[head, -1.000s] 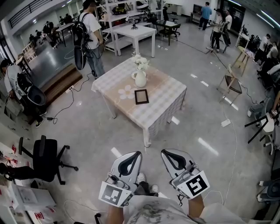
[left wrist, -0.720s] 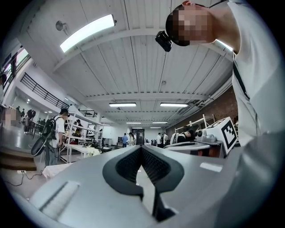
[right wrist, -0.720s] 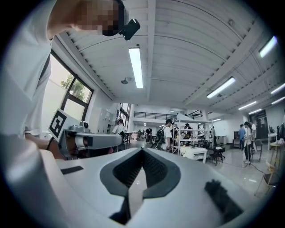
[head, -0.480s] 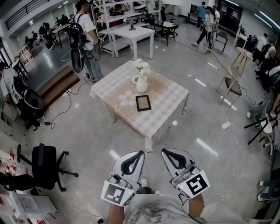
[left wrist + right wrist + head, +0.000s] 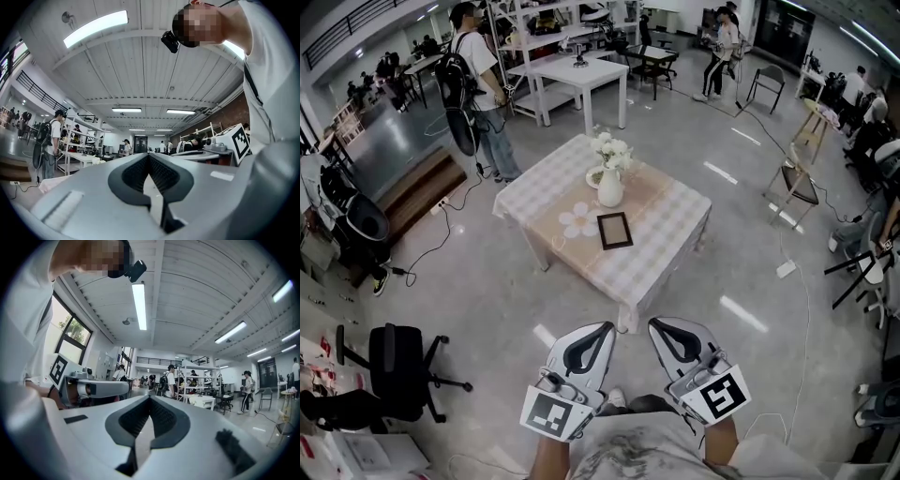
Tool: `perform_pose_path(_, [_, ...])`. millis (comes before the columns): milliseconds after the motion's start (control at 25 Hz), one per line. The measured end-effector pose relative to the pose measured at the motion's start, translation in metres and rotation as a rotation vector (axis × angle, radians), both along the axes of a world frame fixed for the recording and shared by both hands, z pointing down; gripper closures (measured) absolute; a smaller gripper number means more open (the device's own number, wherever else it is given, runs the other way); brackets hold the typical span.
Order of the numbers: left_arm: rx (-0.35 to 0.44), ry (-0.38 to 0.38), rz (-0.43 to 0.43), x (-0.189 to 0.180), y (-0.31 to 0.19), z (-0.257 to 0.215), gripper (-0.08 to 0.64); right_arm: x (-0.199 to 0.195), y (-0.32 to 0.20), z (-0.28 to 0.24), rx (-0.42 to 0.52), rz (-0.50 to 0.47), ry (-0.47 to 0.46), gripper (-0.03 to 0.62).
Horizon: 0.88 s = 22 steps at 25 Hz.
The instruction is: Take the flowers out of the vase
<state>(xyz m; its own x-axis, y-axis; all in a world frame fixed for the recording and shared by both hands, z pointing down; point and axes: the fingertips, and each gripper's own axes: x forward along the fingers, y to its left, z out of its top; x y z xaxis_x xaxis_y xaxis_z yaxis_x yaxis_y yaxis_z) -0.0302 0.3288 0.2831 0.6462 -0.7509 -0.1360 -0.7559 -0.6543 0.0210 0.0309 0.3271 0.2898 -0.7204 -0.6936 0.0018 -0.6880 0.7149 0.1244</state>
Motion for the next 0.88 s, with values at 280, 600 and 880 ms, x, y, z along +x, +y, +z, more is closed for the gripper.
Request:
perform_pose_path(280, [-0.065, -0.001, 0.025, -0.001, -0.024, 0.007, 0.551, -0.006, -0.026, -0.003, 0.008, 0.014, 0.008, 0.577])
perform_pose_path(600, [-0.046, 0.010, -0.008, -0.001, -0.068, 0.016, 0.551, -0.005, -0.069, 0.007, -0.013, -0.013, 0.019, 0.577])
perform_pose_path(880, [-0.077, 0.000, -0.026, 0.003, -0.116, 0.020, 0.551, -0.005, -0.120, 0.009, -0.016, -0.043, 0.022, 0.577])
